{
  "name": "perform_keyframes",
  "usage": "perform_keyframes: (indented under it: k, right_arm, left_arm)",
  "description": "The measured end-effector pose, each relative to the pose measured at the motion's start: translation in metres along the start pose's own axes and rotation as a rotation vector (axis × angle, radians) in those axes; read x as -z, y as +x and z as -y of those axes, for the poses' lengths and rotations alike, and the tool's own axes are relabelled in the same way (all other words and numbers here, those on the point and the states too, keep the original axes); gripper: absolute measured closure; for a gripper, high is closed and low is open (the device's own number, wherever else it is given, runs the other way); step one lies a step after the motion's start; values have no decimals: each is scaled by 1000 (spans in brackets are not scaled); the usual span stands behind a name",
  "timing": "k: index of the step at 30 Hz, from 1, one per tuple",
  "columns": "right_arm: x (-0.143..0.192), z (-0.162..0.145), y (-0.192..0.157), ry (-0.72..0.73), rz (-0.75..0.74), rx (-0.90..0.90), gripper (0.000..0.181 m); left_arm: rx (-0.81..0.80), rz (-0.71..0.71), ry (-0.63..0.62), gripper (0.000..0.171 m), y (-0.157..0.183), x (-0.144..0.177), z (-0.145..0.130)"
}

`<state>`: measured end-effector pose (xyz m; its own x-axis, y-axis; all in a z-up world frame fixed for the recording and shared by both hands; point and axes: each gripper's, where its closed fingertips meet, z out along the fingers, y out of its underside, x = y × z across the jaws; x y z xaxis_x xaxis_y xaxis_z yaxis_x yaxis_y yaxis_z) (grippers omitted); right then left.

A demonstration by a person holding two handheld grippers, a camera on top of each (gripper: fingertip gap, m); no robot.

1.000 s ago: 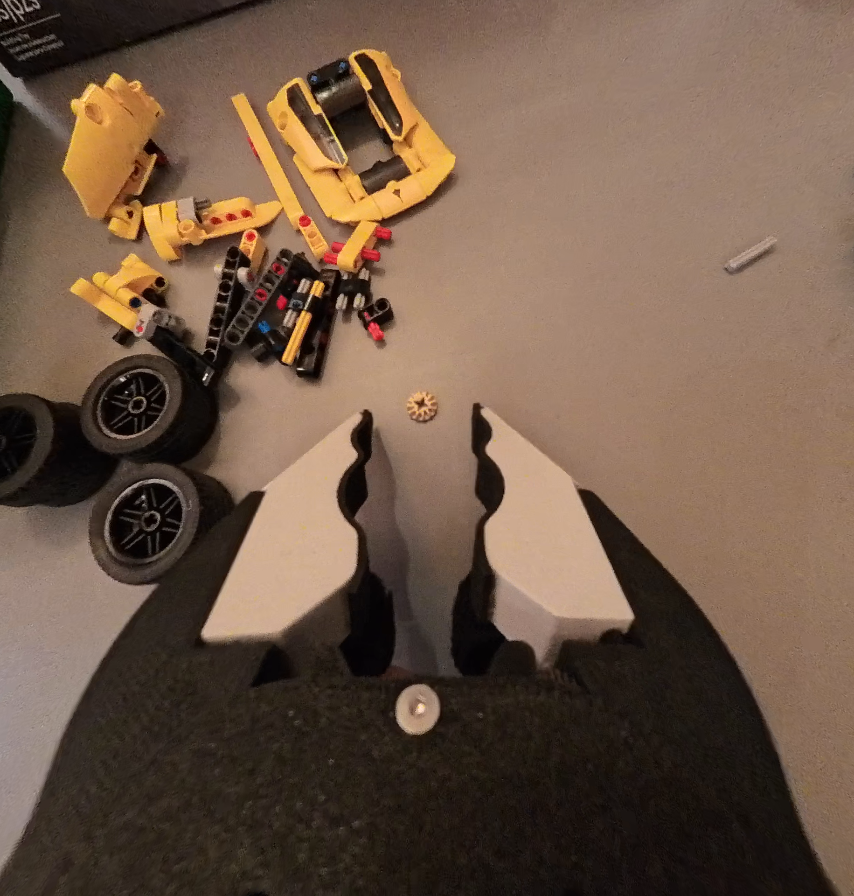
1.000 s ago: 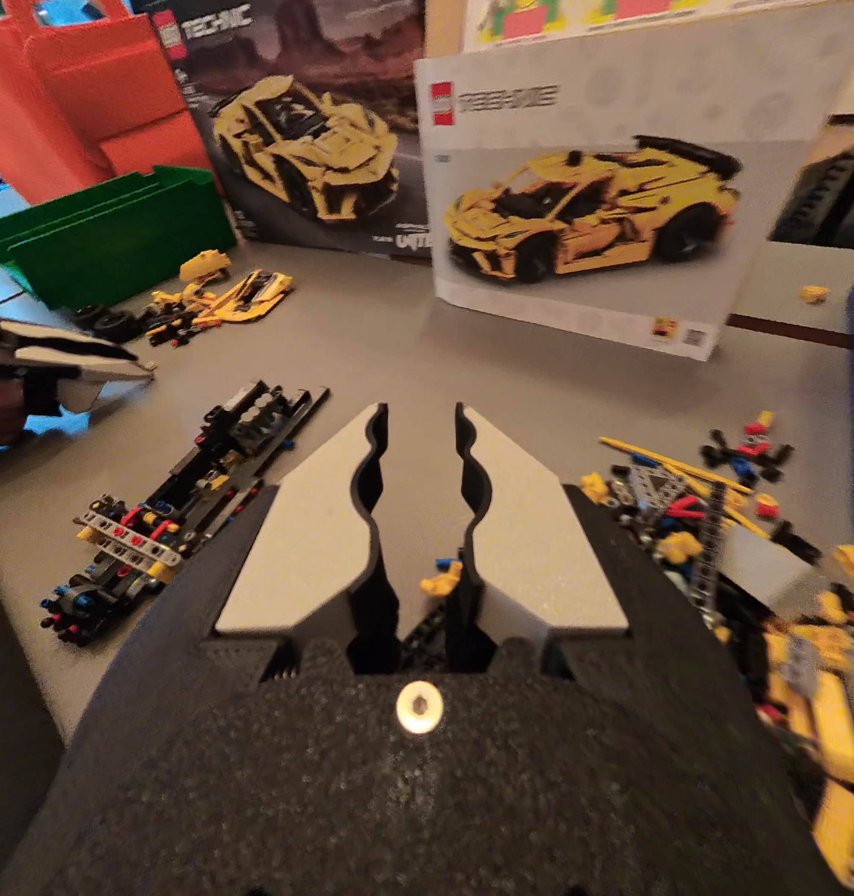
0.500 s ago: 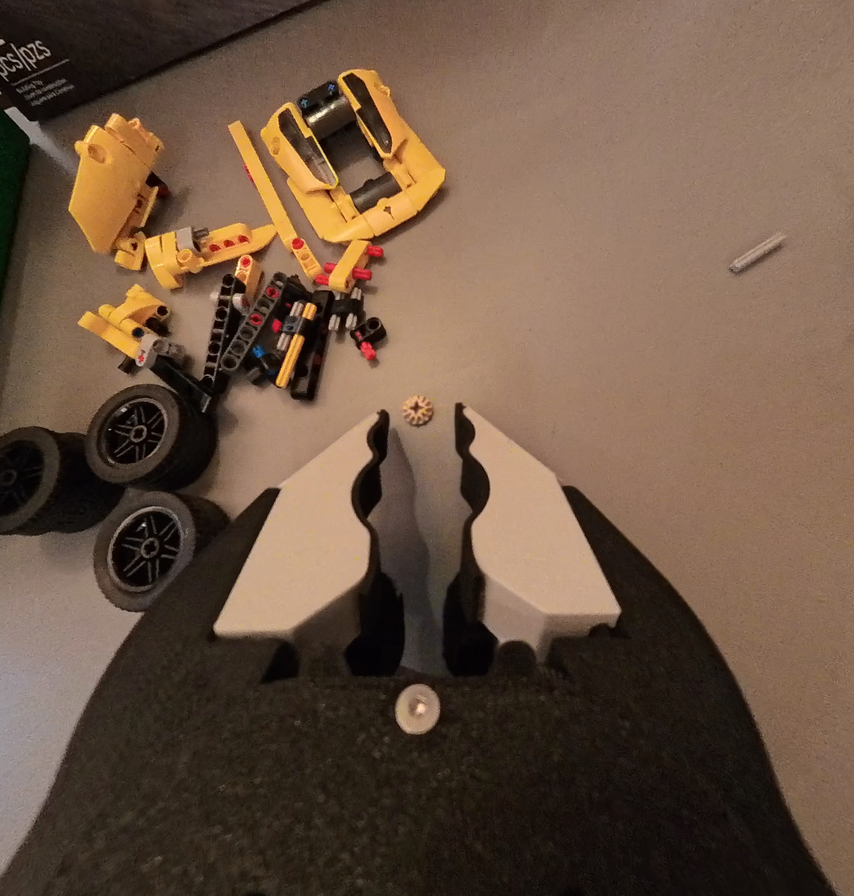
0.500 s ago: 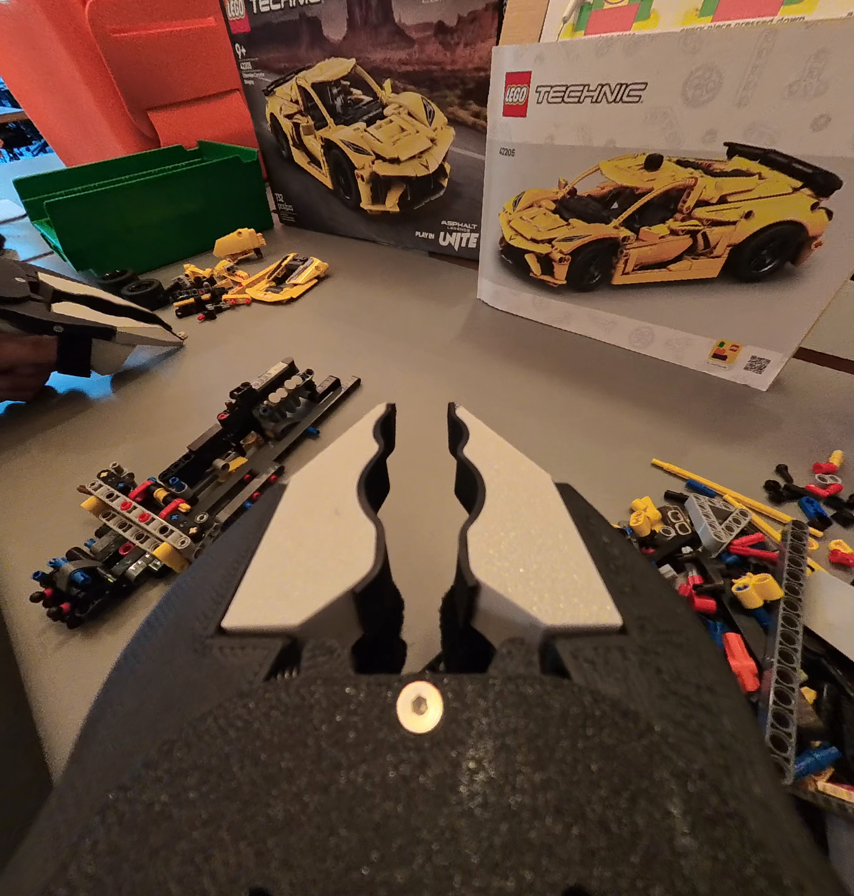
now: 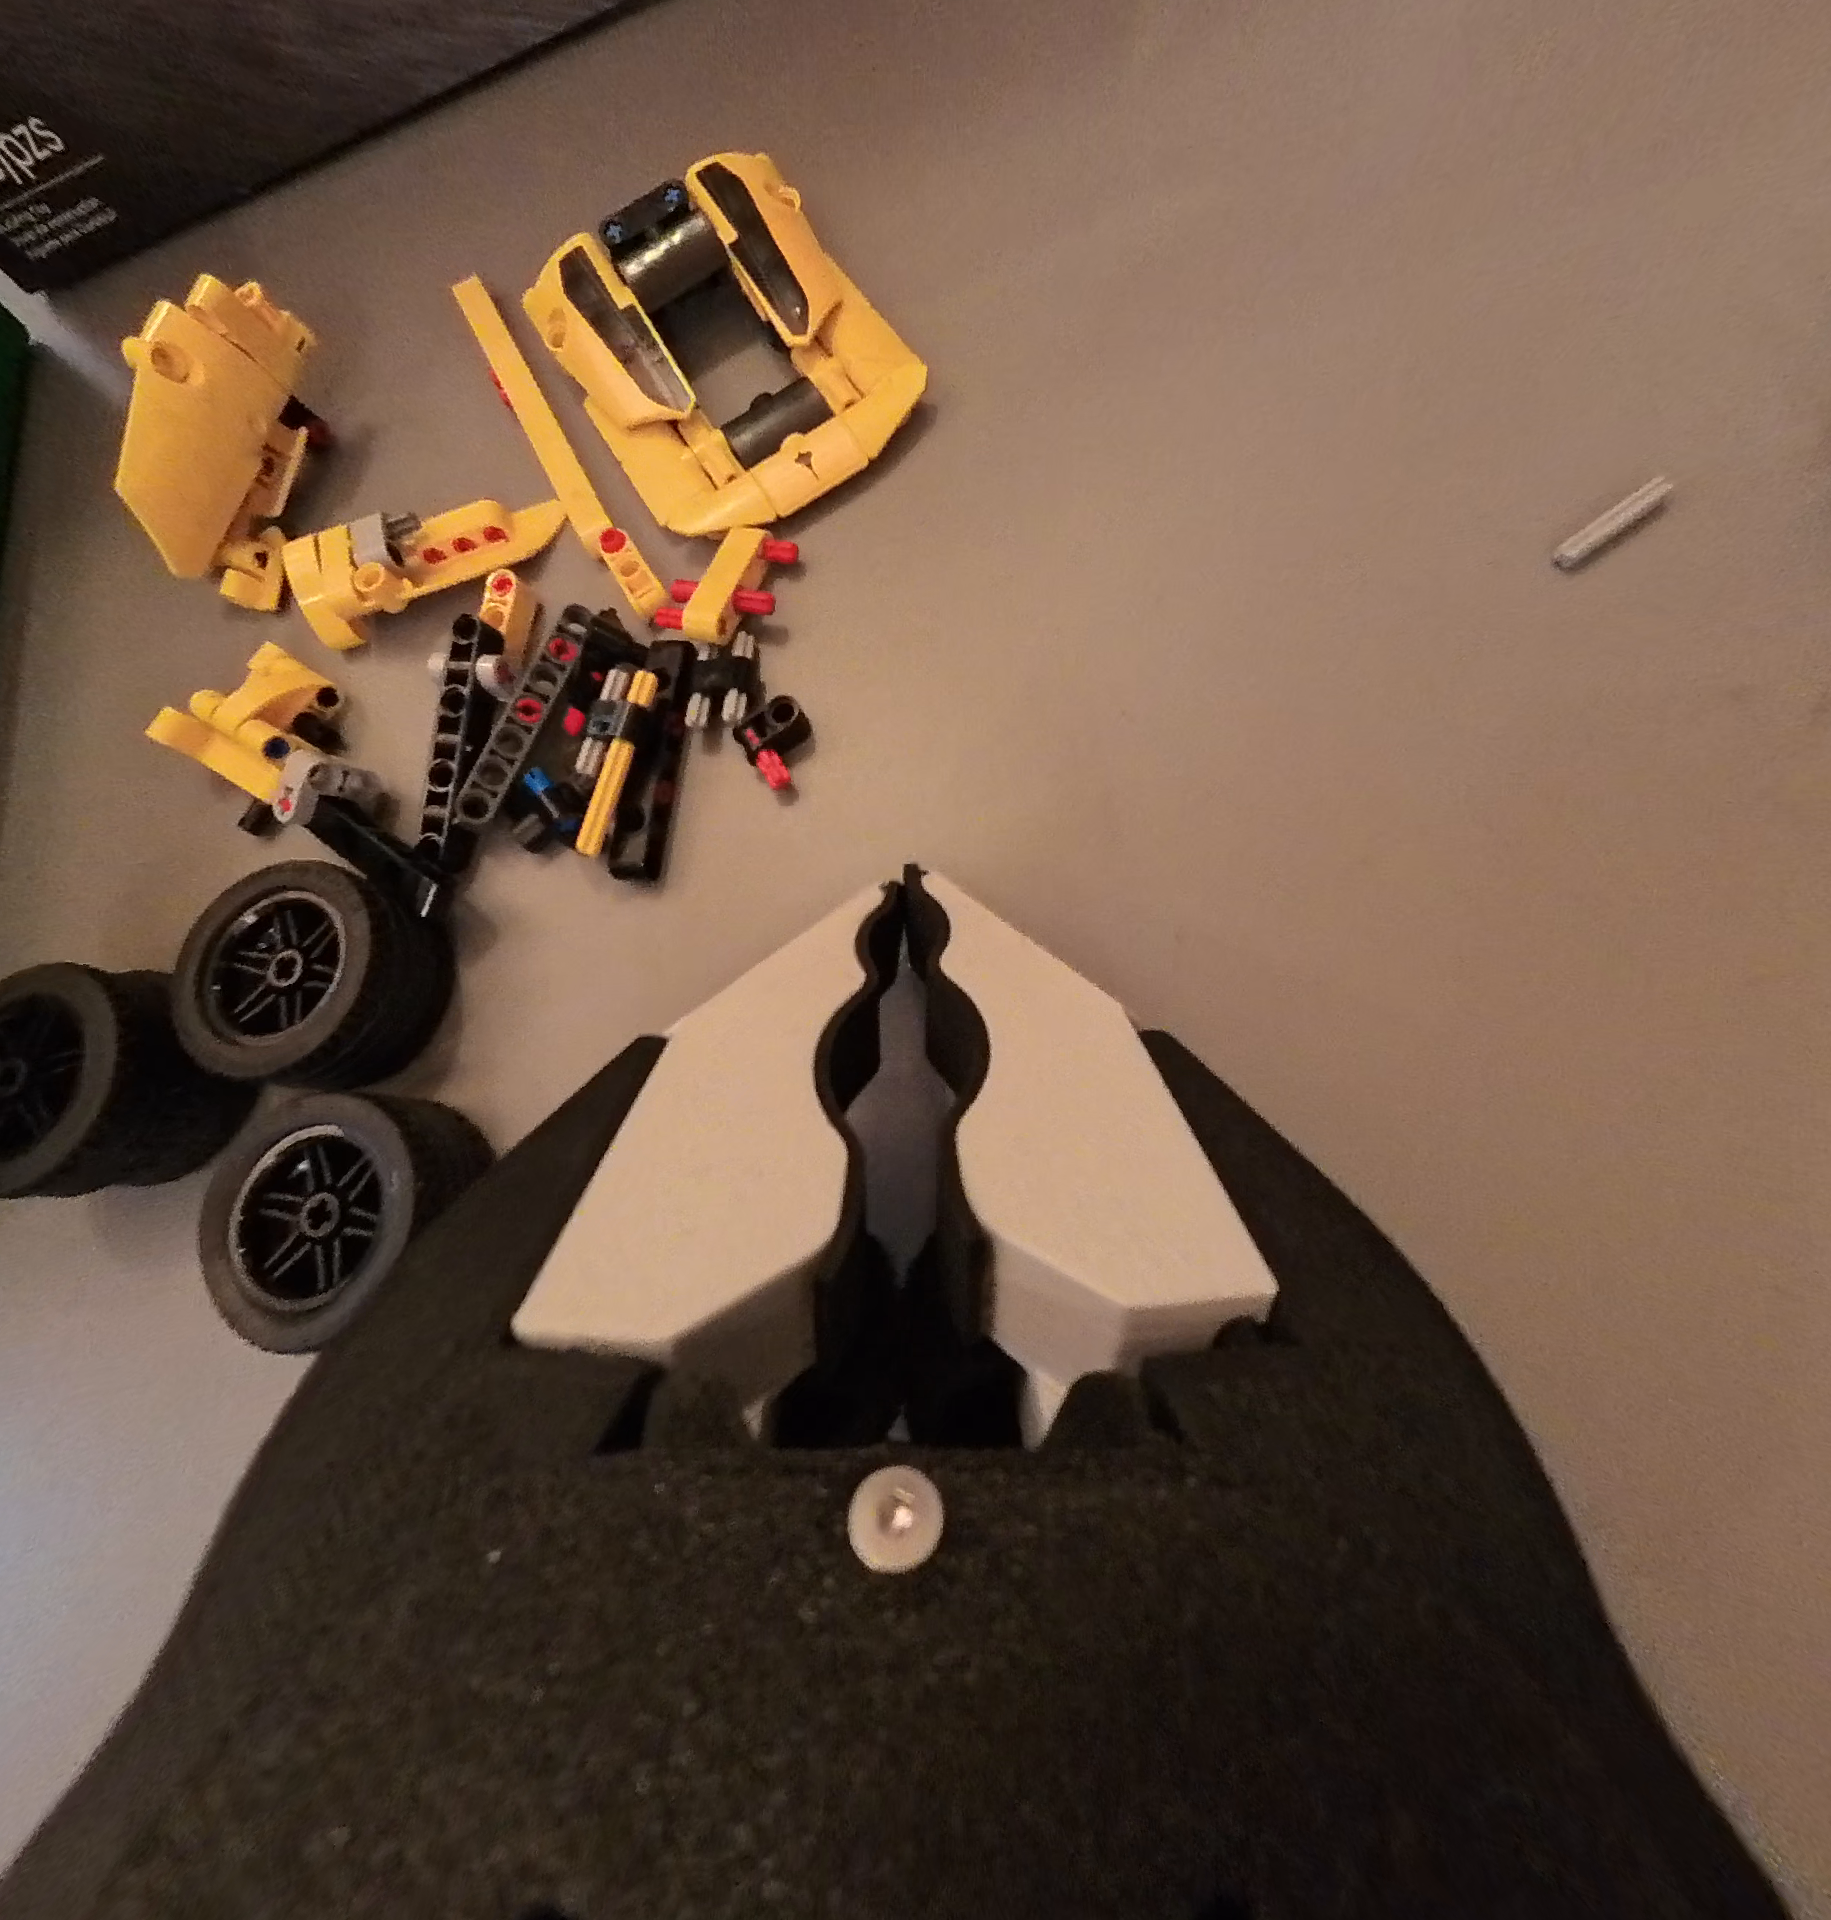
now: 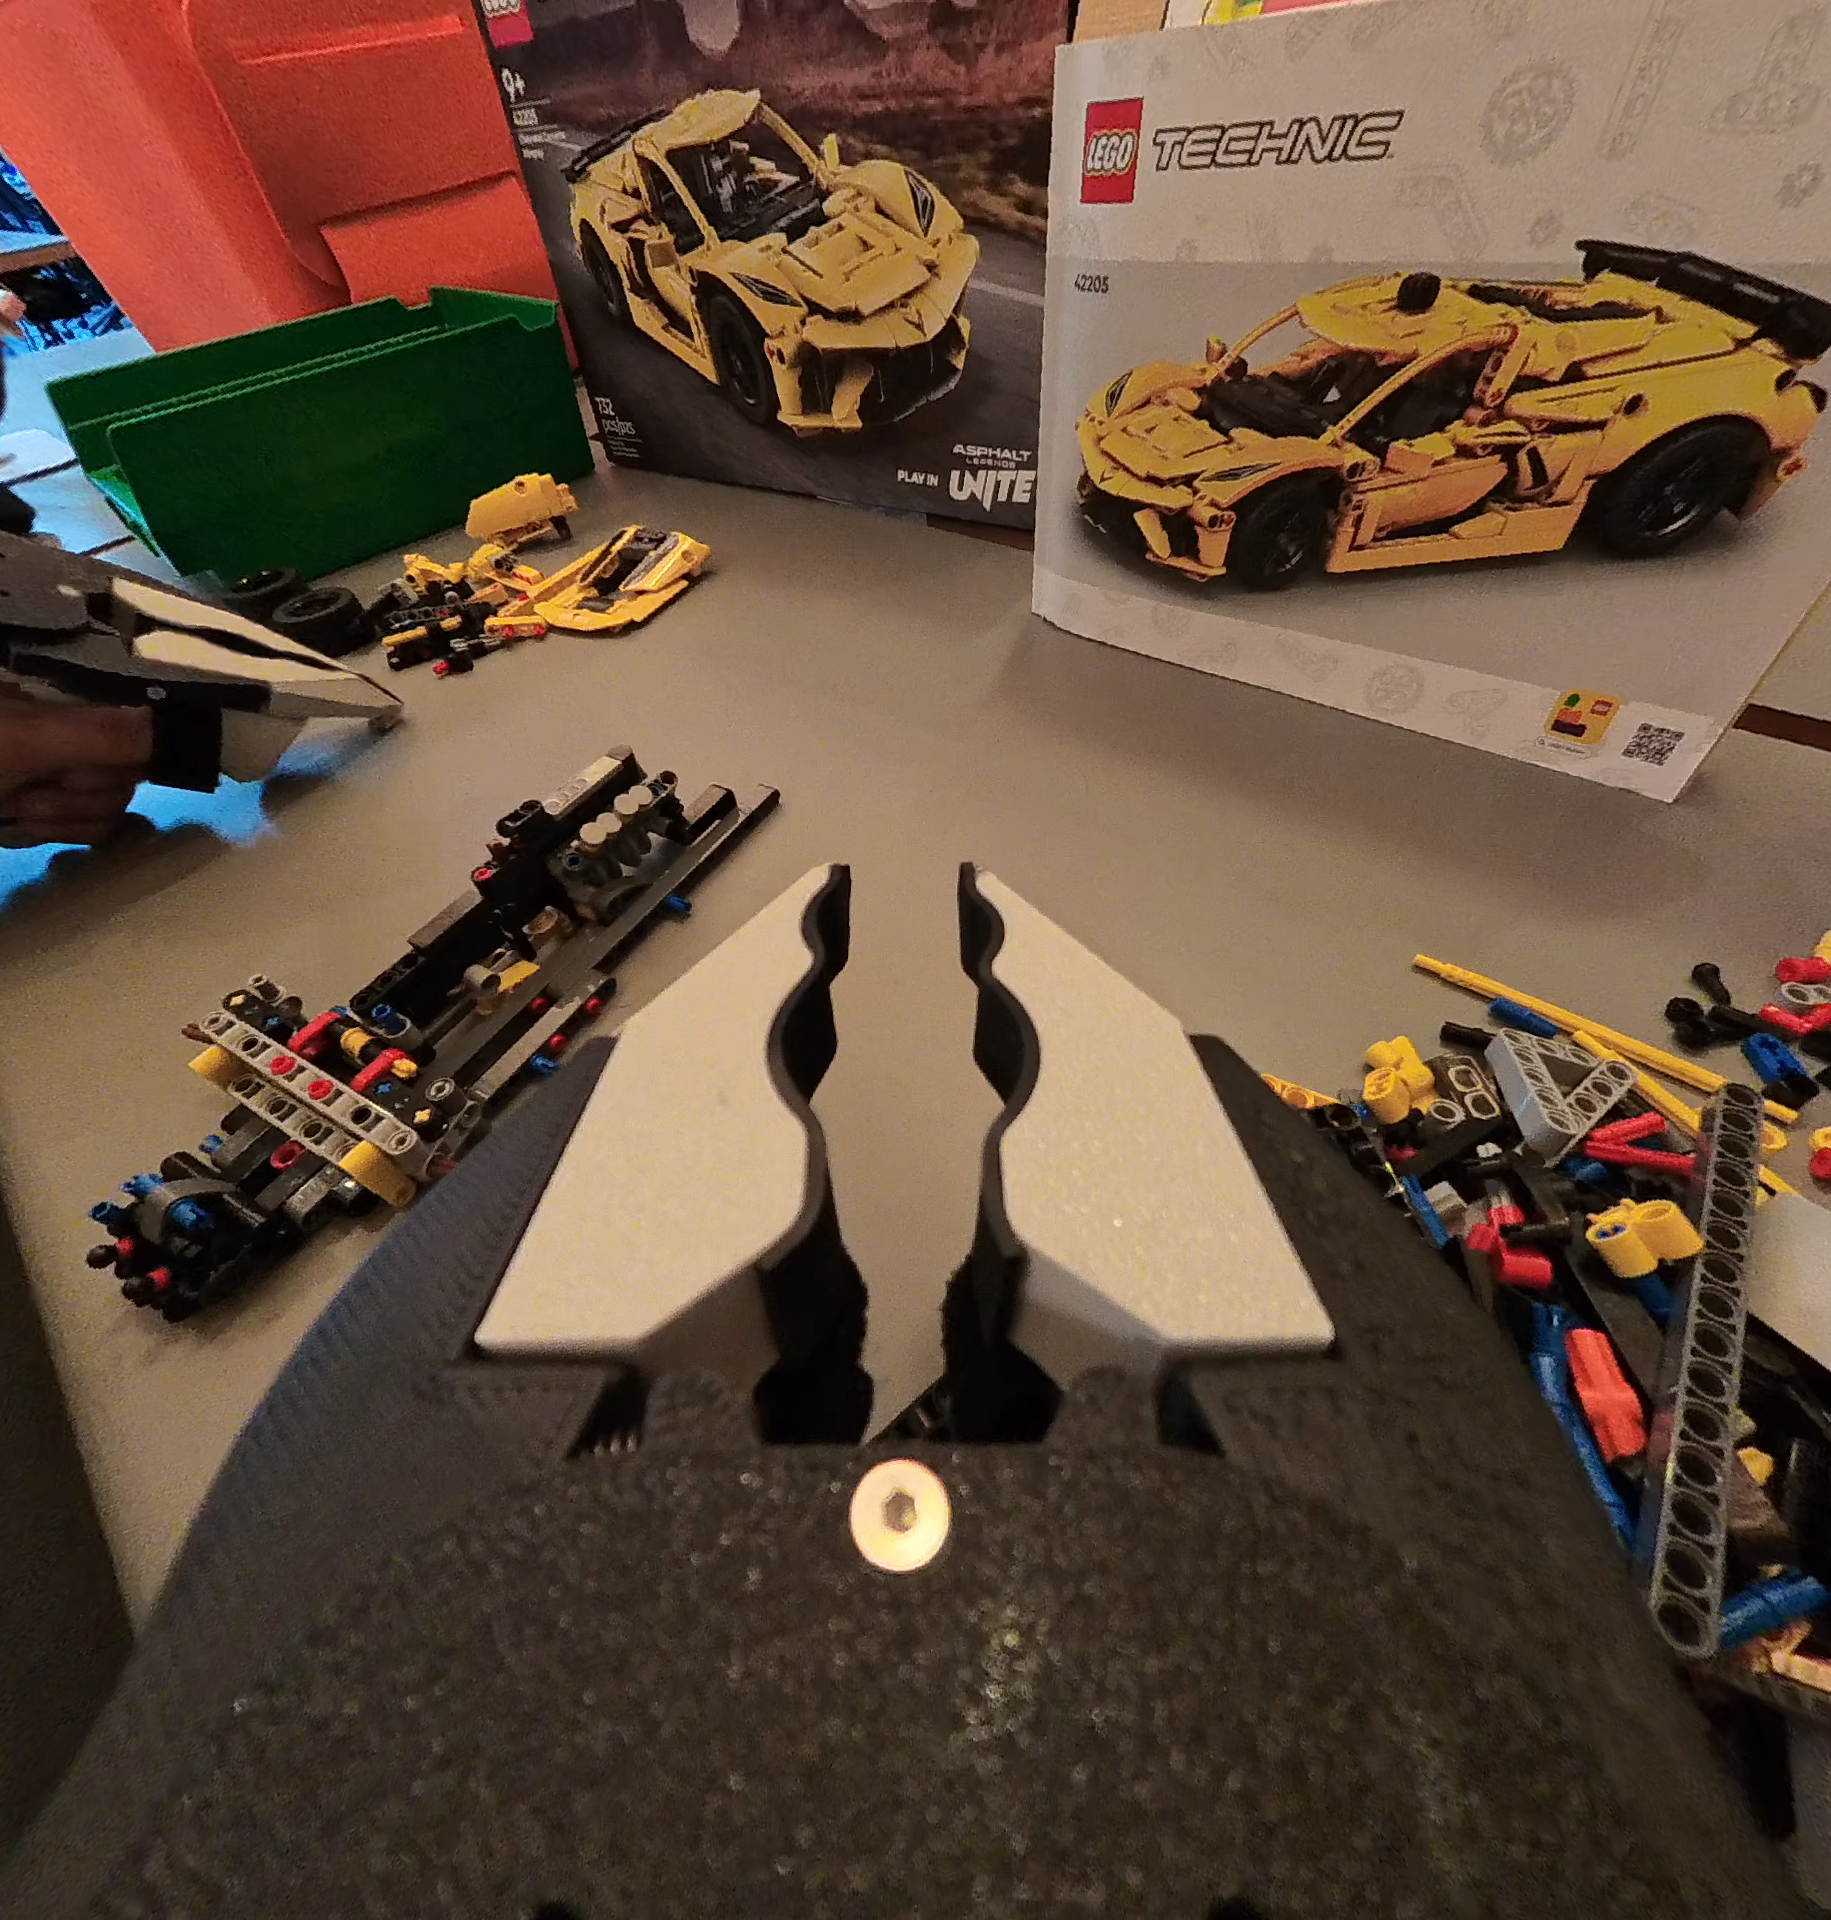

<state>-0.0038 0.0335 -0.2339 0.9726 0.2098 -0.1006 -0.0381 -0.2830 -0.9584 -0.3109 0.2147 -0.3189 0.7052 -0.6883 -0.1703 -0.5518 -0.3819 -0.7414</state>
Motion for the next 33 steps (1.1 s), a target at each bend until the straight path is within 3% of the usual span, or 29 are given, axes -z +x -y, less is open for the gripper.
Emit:
perform_keyframes:
  k: [7,10,12,17,21,23,28,30,33]
  right_arm:
    - [-4,-3,0,-23,-1,26,162]
    - [-7,-8,-1,-50,7,24,161]
    - [-8,-10,-2,-55,10,26,161]
    - [-8,-13,-1,-64,12,20,161]
    - [-8,-13,-1,-64,14,14,162]
    - [-9,-14,-1,-69,19,14,161]
    - [-8,-6,-8,-61,36,22,162]
    - [-5,14,-31,-92,138,-24,161]
    - [-8,54,-78,-174,304,63,140]
  left_arm:
    - [96,-78,106,170,-20,31,13]
    - [128,-163,60,138,-9,22,5]
    - [129,-174,56,136,-2,17,3]
    - [83,-117,-13,136,-3,5,-8]
    - [49,-140,-9,144,3,5,-7]
    - [42,-149,-11,159,6,5,-7]
    - [14,-133,-17,160,7,8,-4]
    - [-9,-167,32,160,16,22,13]
    - [64,-421,186,160,56,71,81]
